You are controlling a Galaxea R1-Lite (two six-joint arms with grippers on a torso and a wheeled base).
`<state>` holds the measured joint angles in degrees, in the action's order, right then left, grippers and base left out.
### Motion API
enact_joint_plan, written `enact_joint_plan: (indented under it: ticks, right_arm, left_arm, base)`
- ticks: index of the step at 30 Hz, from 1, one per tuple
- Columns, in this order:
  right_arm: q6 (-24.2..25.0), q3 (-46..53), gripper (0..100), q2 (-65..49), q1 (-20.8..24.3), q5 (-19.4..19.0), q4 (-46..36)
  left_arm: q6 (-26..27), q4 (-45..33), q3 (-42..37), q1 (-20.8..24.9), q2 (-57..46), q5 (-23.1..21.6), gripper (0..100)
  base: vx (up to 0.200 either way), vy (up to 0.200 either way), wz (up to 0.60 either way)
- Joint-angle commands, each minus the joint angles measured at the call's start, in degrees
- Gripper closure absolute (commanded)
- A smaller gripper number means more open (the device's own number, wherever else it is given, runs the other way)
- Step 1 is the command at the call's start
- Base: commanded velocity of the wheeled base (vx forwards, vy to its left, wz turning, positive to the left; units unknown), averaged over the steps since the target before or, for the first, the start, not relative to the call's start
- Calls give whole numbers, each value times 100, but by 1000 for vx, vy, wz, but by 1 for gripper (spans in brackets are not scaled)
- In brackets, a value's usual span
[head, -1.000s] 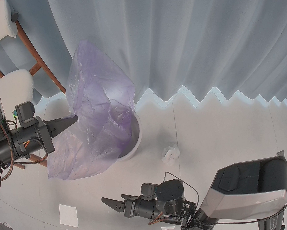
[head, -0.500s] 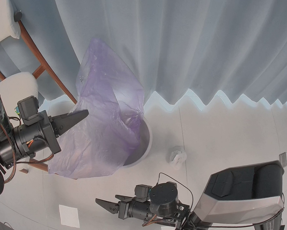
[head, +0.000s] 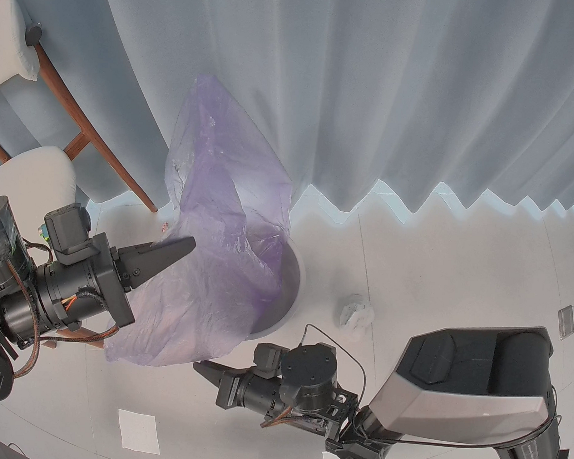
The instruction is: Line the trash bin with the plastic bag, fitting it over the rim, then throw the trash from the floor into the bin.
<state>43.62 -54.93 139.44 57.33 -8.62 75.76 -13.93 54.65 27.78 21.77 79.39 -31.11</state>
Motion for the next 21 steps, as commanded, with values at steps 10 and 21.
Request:
enact_joint_plan:
  ticks: [10, 21]
  right_arm:
    - [-2, -949, 100, 101, -741, 660, -106]
    - [-2, -1028, 100, -171, -609, 756, -88]
  left_arm:
    - [75, 2, -150, 20, 33, 17, 100]
    - [734, 2, -405, -112, 411, 17, 100]
  base:
    - [0, 0, 0]
    - [0, 0, 0]
